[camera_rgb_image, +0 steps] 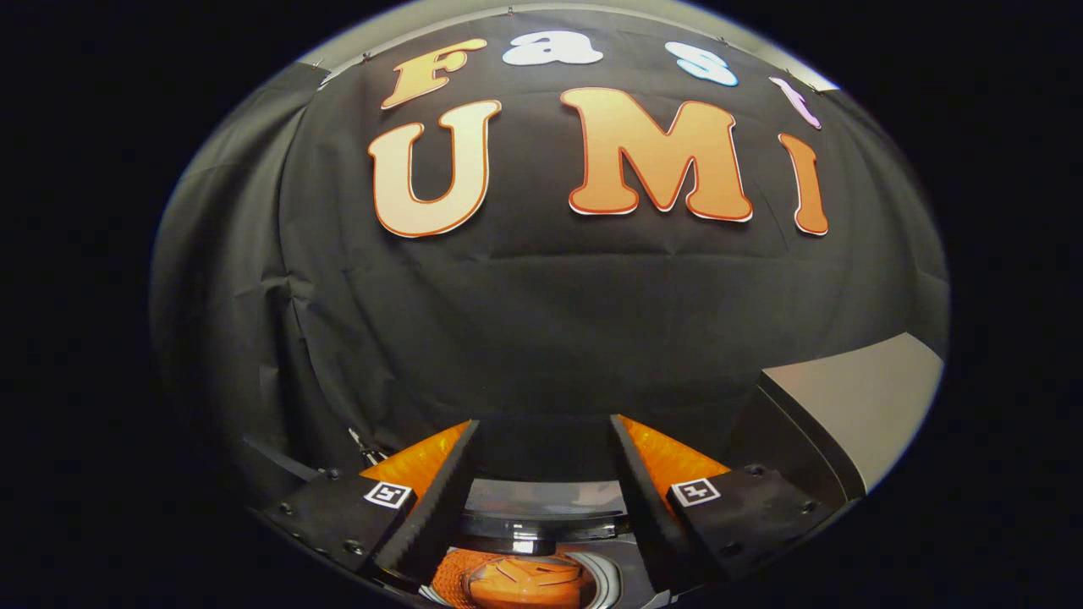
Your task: Put the clothes into the washing machine and then close the washing machine lid.
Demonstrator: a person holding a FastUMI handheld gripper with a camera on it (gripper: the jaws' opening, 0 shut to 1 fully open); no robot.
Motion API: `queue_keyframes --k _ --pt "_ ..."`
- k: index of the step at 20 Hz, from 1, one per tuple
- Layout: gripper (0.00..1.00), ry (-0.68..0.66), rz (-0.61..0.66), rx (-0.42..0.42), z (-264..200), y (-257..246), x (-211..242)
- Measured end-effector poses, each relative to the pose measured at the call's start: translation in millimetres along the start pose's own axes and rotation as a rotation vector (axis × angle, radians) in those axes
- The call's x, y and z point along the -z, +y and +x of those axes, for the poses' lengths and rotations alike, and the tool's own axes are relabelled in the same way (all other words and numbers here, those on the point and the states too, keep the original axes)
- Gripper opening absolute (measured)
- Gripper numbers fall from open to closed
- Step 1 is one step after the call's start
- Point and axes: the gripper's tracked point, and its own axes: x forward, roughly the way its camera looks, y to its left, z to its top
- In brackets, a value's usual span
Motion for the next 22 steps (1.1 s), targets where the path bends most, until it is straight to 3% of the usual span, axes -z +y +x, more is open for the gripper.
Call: queue_keyframes --k 22 --pt "0.97 -0.009 0.01 0.016 -66 5 47"
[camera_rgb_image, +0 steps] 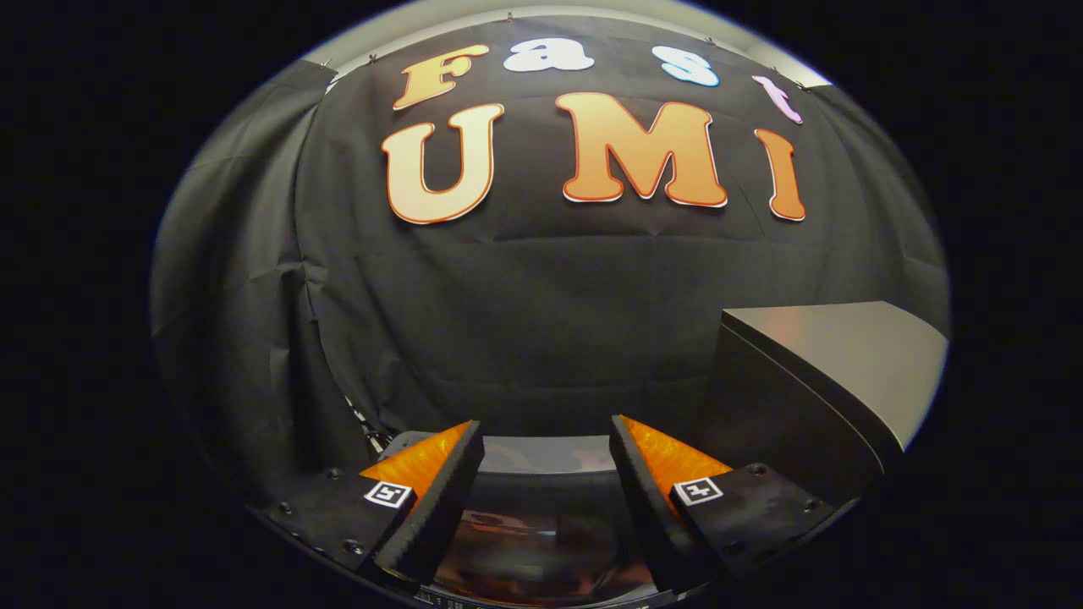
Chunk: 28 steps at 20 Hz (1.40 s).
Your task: Put the clothes into the washing machine and then close the washing machine lid.
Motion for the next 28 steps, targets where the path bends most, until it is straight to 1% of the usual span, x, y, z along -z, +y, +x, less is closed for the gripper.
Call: queue_keyframes --k 3,8,11,14,15,17,19,24,28 --pt "0.97 -0.003 -0.013 0.001 -4 -1 -3" --pt "0.97 0.026 0.004 0.014 -2 -1 9" --pt "0.97 0.054 0.011 0.017 -2 -1 20" --pt "0.98 0.076 0.023 0.048 -3 -4 23" --pt "0.98 0.1 0.019 0.044 -5 -3 26" --pt "0.98 0.085 0.03 0.013 -6 3 19" --pt "0.98 0.084 0.017 0.006 -11 3 15" --pt "0.98 0.033 0.01 -0.012 -28 5 -16" --pt "0.98 -0.022 0.002 -0.02 -55 2 -50"
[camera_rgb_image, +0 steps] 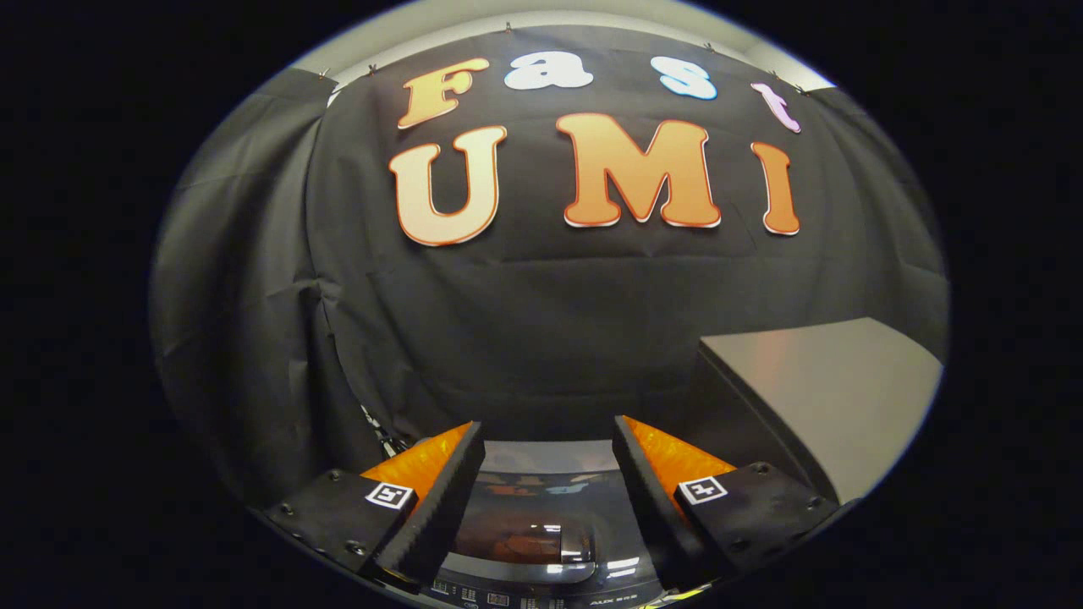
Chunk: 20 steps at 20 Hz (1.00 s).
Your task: Put the clothes into the washing machine and then close the washing machine lid.
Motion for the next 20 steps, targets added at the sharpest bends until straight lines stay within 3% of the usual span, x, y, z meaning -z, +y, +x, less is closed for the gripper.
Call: queue_keyframes --k 8,20 --pt "0.98 -0.14 0.031 0.002 -64 -15 -81" --pt "0.98 -0.271 -0.03 0.076 -169 -69 -152"
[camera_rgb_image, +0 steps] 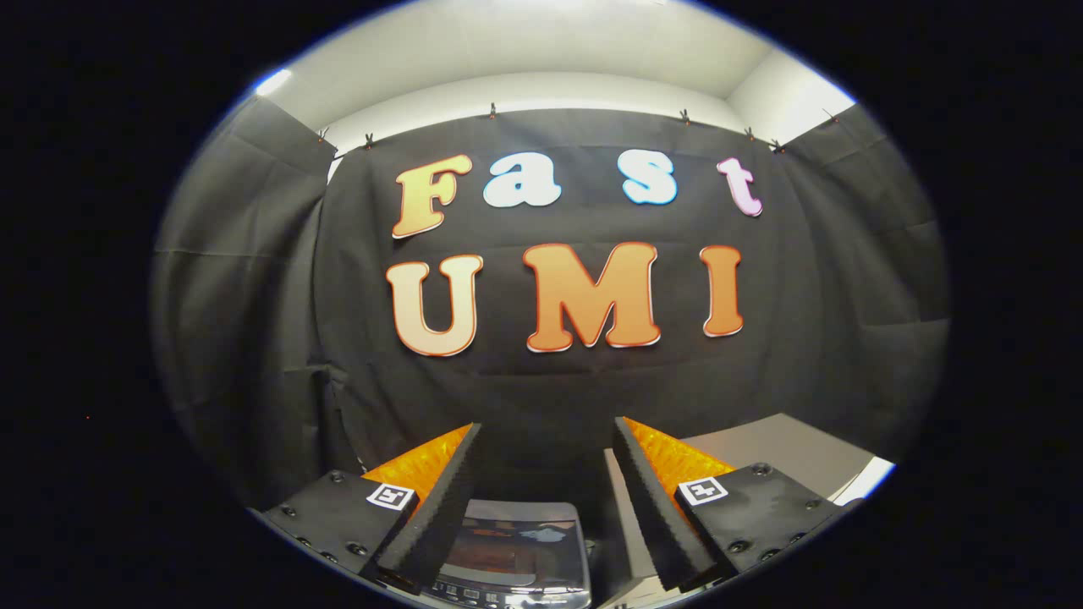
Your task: Put the clothes into the washing machine and then close the washing machine lid.
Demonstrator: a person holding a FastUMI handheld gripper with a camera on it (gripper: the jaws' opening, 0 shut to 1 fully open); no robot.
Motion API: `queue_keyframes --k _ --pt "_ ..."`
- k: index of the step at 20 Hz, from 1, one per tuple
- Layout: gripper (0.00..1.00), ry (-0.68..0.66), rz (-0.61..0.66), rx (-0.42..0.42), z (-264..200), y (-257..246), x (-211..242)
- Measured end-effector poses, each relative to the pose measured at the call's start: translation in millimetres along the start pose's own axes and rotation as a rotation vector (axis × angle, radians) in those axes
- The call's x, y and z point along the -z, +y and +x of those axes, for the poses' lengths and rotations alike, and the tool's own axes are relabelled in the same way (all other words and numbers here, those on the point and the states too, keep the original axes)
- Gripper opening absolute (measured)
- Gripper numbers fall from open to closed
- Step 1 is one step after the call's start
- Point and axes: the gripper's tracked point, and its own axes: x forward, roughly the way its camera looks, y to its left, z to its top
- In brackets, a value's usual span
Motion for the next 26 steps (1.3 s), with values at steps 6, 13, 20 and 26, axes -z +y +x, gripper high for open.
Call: queue_keyframes --k 6,13,20,26 --pt "0.98 -0.07 -0.005 0.041 -35 -36 -39" --pt "0.98 -0.075 0.0 0.077 -62 -70 -39" --pt "0.98 -0.086 0.01 0.085 -64 -92 -38" --pt "0.98 -0.068 0.023 0.07 -58 -102 -27"
